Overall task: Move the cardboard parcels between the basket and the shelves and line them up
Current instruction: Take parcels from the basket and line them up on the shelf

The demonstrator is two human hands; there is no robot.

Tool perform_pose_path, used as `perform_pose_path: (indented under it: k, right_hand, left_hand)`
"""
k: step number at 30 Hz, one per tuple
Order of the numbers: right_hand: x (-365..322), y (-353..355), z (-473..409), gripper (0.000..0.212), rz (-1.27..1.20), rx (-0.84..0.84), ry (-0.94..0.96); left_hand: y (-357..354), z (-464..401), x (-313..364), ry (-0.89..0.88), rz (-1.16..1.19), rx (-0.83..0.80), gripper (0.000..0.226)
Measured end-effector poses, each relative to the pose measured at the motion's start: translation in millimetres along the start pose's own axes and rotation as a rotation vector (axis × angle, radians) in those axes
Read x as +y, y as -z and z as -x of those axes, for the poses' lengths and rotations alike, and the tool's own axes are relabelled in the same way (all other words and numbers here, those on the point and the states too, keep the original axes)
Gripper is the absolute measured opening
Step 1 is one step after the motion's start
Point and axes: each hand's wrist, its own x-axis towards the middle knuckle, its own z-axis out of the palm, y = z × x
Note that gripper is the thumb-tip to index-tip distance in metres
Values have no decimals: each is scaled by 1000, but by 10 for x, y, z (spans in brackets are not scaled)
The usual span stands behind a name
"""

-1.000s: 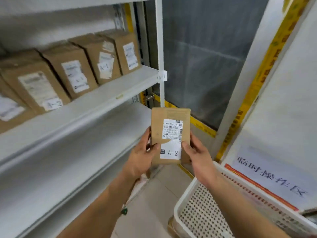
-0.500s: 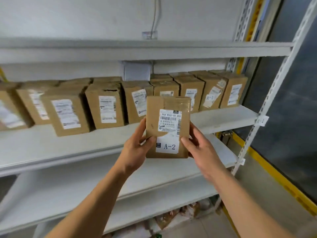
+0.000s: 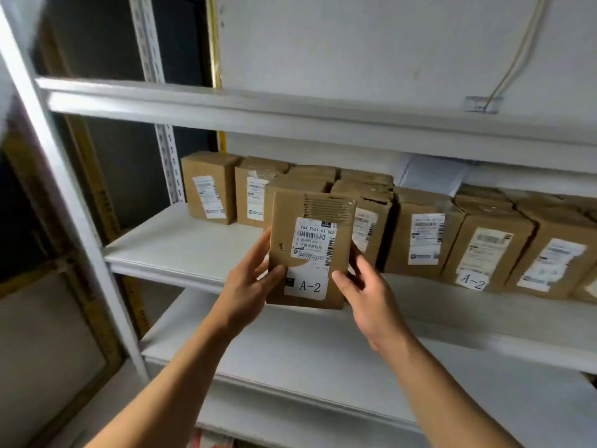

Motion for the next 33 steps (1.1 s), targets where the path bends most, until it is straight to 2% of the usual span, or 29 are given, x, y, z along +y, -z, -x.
perform_pose_path:
  k: [7,11,13,17,24,28,33]
  right_hand:
    - [-58,-841,-539,45,0,-189,4]
    - [-18,-1332,-810,37,0,-204,-4]
    - [12,-1573,-951,42,0,-197,-18]
    - [83,-2025,-1256,62,23,-155,-26]
    - [250,-2563,-1624,60,68,74,-109]
    - [416,-2610,-1663,58,137,192,-110]
    - [504,-2540,-1763,56,170,316,-131]
  left_hand:
    - [740,16,-19,62,-25,207,71]
    - [1128,-74,-137,90,-38,276,71]
    - [1332,-192,-231,98,-30,282,73]
    - [1724,-537,-446,108,-81,264,72]
    - [2118,-1140,-784,105,-134,124,79]
    - [2143,-1369,-933,92,-147,64,88]
    - [2062,-1578,-1007,34,-158,-14,87]
